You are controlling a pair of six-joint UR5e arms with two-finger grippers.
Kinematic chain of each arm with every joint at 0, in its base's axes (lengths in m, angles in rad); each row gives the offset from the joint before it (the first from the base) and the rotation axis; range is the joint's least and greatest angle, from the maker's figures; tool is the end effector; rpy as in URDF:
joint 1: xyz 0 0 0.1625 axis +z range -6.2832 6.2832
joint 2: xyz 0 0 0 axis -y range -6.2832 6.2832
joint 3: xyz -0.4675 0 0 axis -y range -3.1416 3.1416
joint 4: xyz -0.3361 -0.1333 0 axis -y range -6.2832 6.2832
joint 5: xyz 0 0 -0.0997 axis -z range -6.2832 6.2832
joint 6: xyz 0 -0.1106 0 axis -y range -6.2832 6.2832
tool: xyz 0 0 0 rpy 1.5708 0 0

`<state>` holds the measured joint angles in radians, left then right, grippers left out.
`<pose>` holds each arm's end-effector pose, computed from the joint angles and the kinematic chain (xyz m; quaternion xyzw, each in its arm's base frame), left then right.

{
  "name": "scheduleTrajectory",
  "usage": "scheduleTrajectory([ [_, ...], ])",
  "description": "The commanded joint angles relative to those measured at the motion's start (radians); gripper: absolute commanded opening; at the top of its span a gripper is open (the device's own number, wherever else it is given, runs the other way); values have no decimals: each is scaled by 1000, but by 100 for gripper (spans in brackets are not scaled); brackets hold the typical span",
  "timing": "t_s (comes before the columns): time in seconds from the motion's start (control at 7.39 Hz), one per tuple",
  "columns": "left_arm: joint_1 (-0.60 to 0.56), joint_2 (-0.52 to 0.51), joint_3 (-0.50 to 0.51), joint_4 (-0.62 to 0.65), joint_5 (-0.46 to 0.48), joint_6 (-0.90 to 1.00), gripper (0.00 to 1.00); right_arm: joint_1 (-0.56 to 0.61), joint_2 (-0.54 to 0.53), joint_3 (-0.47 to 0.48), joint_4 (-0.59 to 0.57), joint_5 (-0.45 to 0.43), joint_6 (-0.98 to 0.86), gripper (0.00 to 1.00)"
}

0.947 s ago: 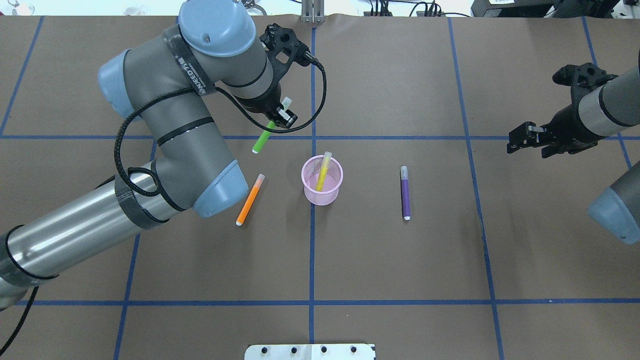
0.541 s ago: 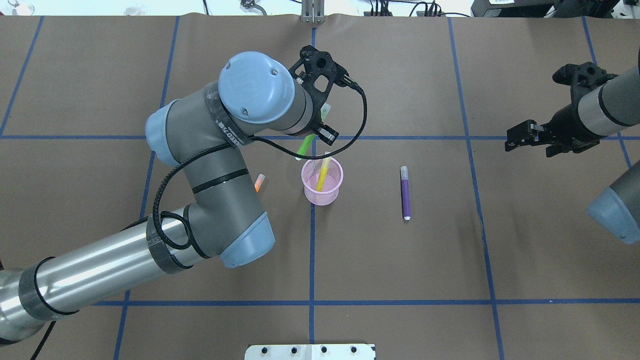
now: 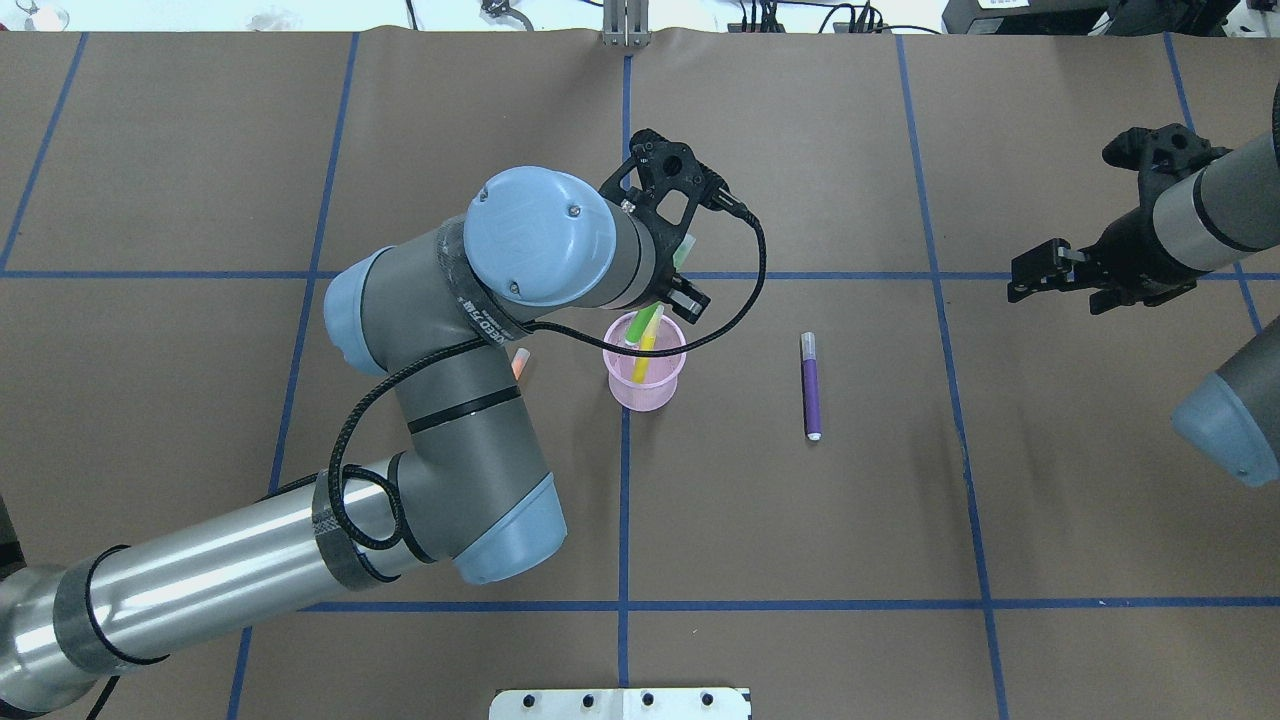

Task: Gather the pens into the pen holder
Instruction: 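Carry the green marker with the left gripper and drop it into the cup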

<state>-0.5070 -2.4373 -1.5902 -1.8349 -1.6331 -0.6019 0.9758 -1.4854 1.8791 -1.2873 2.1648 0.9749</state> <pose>0.5596 -0.4554 0.1590 0.3464 0.4197 0.2085 0.8126 -0.2129 -0.4420 0.5083 0.0296 -0.4198 0.0748 0.9041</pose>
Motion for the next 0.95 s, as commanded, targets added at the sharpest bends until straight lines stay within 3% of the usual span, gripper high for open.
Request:
scheduleTrajectory([
  [0.0,18,7,6,-18,-1,2,40,0,1,-2,-1,0,-1,99],
  [0.14,18,10,10,-36,-1,2,70,0,2,0,-4,0,1,99],
  [0.27,18,9,13,-43,-1,-10,93,-2,4,-2,-4,1,1,99],
  [0.54,-23,14,-4,-28,-8,-203,97,-9,61,-38,-3,0,49,100],
  [0.81,-109,206,-124,-9,-58,-188,95,-112,117,-46,9,-45,198,99],
])
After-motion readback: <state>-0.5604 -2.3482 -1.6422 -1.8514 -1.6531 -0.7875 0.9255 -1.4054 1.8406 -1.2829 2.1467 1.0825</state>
